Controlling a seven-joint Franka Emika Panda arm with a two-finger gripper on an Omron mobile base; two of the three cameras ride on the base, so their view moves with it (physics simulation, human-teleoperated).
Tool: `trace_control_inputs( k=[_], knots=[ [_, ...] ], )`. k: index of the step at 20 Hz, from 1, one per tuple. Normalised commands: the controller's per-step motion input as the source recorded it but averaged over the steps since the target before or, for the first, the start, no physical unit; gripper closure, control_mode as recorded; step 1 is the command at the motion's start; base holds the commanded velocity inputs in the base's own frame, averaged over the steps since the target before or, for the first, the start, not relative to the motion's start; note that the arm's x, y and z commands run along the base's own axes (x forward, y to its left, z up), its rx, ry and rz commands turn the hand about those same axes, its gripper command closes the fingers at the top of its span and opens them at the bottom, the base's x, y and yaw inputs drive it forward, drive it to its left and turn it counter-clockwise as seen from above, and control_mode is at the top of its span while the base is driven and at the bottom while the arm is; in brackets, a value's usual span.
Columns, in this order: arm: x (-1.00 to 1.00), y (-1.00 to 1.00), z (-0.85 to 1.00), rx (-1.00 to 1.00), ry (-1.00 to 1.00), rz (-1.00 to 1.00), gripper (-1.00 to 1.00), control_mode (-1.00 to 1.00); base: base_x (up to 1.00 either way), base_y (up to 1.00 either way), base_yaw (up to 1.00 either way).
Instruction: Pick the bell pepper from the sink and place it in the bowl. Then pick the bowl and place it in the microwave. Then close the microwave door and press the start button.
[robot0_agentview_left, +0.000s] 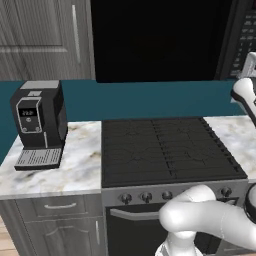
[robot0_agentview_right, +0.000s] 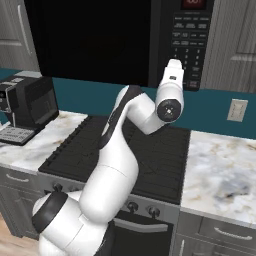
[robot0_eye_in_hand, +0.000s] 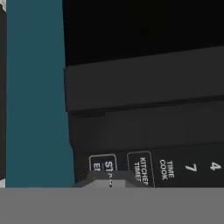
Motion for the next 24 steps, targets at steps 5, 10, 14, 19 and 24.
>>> trace_control_inputs(
  k=[5,10,14,19,24],
  knots=[
    [0.31,-0.01,0.0,0.0,-0.01,0.0,1.0,-1.0,0.0,0.0,0.0],
    [0.24,-0.04,0.0,0.0,0.0,0.0,1.0,-1.0,0.0,0.0,0.0],
    [0.13,-0.12,0.0,0.0,-0.03,0.0,1.0,-1.0,0.0,0.0,0.0],
    [0.09,-0.12,0.0,0.0,-0.04,0.0,1.0,-1.0,0.0,0.0,0.0],
    [0.03,-0.05,-0.03,0.0,-0.07,0.0,1.0,-1.0,0.0,0.0,0.0]
  ],
)
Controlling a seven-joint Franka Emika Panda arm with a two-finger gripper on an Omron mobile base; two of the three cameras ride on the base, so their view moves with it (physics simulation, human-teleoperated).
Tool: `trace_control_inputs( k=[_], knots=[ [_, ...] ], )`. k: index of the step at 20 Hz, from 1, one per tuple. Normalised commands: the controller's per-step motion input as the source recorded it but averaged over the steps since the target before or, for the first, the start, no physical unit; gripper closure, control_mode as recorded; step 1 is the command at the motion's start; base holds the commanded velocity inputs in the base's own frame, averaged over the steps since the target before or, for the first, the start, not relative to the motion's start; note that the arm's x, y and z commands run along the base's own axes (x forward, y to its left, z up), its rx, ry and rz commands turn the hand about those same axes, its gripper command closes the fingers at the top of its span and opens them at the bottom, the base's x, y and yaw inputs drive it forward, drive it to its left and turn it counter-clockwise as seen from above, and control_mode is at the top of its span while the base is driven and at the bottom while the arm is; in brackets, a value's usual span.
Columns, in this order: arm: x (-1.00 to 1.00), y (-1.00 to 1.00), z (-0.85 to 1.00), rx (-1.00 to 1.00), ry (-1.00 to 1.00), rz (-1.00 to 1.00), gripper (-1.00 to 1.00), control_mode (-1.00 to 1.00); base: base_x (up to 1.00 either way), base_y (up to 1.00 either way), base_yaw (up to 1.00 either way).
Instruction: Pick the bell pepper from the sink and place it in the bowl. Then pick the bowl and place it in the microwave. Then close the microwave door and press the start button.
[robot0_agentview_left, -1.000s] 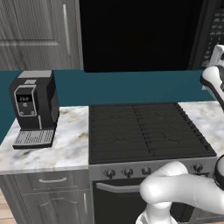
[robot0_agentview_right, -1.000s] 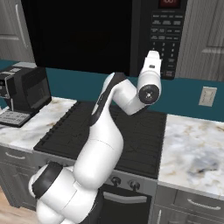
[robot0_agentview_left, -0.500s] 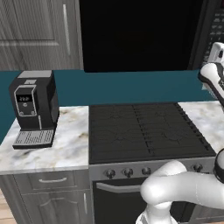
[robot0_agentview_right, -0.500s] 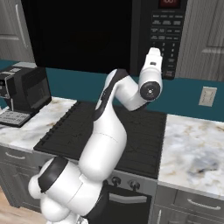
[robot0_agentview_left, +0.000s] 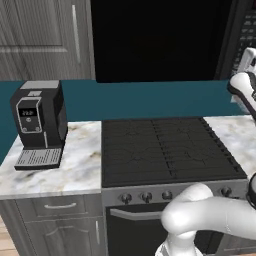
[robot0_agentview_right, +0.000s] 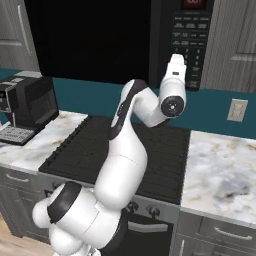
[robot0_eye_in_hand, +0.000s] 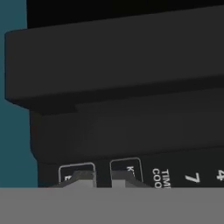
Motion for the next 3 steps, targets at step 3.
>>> trace_control_inputs(
  k=[3],
  knots=[
    [0.0,-0.06,-0.09,0.0,-0.09,0.0,1.0,-1.0,0.0,0.0,0.0]
  ],
)
